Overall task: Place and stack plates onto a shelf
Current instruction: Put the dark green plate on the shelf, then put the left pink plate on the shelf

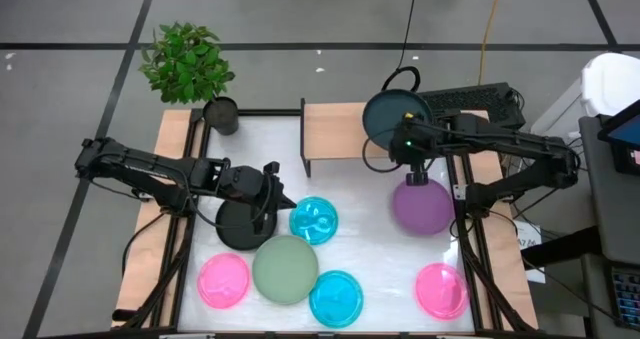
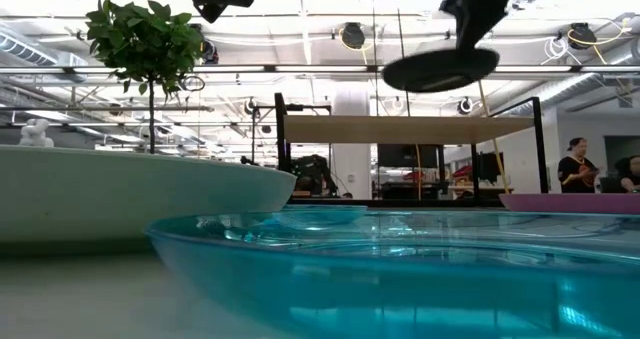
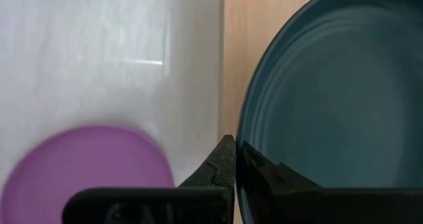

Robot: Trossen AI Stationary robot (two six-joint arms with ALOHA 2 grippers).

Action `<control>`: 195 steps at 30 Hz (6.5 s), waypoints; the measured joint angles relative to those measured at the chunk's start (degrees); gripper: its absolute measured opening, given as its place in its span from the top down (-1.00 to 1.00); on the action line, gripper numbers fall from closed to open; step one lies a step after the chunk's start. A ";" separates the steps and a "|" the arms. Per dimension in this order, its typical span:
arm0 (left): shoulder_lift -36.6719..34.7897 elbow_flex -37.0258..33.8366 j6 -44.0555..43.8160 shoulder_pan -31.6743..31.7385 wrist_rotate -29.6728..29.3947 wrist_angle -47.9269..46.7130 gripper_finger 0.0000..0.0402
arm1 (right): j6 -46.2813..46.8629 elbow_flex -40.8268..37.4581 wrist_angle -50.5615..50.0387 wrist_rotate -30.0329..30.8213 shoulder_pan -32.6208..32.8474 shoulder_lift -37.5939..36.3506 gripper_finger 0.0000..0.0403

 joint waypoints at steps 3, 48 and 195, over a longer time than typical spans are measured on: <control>0.00 0.00 -0.01 0.00 0.00 -0.02 0.98 | -1.40 -3.53 2.10 0.00 -1.42 -0.02 1.00; 0.00 0.00 -0.42 -0.08 -0.02 -0.55 0.98 | -1.66 -14.47 11.63 0.35 -6.17 -3.93 0.92; -4.08 -29.84 -80.71 -41.03 1.10 -11.86 0.68 | 22.94 -34.49 61.79 10.58 43.01 -5.22 0.46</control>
